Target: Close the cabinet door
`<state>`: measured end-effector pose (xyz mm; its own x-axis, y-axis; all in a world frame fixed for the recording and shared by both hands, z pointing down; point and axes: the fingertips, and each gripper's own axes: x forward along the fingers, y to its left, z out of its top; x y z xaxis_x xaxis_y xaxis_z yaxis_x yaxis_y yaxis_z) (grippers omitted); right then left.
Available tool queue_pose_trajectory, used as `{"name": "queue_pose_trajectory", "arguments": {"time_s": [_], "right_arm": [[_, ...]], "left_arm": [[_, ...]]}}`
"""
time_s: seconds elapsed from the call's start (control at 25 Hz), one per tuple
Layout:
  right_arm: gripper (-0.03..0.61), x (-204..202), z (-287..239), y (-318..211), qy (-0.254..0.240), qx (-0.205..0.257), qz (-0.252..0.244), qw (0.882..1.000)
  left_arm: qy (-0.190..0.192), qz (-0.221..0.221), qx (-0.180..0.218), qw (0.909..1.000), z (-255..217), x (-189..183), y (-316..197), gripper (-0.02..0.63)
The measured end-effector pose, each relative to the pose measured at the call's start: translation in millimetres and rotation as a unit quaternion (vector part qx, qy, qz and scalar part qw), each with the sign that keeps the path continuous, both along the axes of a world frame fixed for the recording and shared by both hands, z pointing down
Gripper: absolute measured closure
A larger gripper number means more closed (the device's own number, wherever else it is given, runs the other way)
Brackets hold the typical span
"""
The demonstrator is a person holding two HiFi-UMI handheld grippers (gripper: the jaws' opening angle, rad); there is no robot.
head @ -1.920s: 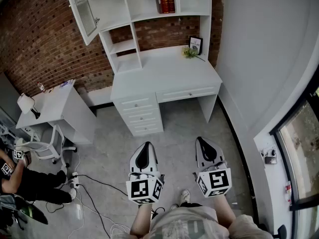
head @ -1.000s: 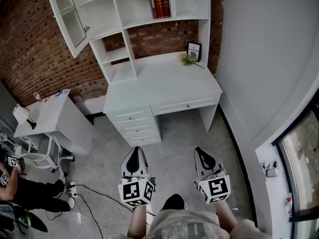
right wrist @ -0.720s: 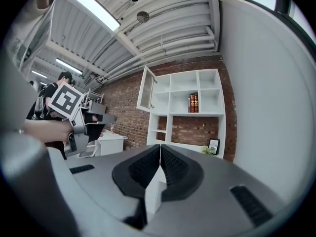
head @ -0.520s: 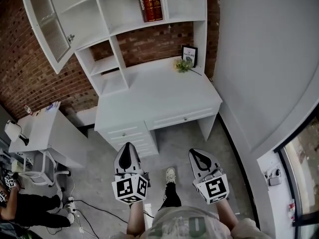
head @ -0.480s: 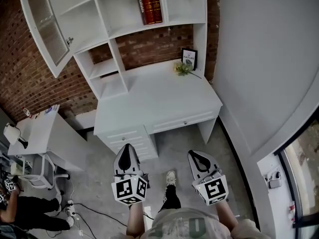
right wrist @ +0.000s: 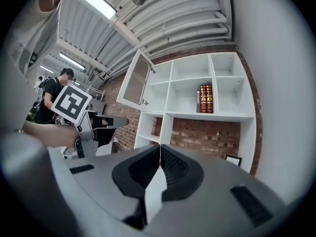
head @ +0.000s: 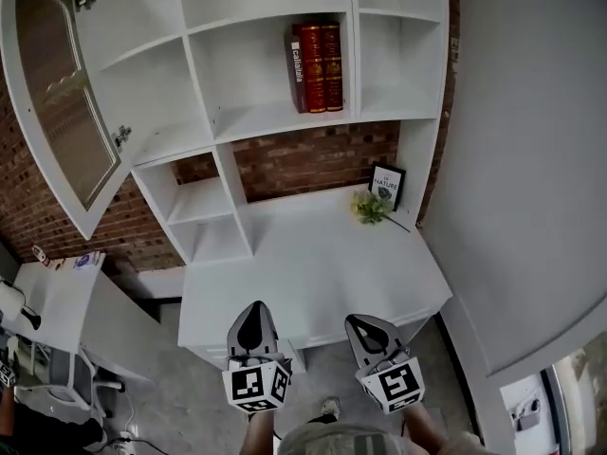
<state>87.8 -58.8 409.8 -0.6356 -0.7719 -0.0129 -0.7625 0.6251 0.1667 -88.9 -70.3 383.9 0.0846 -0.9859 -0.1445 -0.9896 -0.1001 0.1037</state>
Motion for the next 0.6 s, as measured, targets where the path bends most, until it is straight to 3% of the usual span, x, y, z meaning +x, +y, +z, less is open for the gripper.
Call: {"name": "queue_pose_trajectory", "arguments": {"time_s": [0.16,0.36,0.6], "right_arm": [[0.561,-26.1,-25.4,-62.9,-0.037,-0.002,-0.013,0.999],[0.561,-36.6,-28.5,-114.2,-0.02,0.001,-0.006,1.0],[0.561,-44.5,-22.0,-166.0,-0.031,-0.015,-0.018,0.999]], "left_arm": [[0.006,0.014,0.011,0.9998,-16.3,-5.6,-62.0,0.6],[0.022,0.029,-0.006,0.9993,-9.4,-2.5,-114.2,0.6],[0.022,0.012,-0.001,0.9997,-13.0,-8.1,-143.2,0.6]]}}
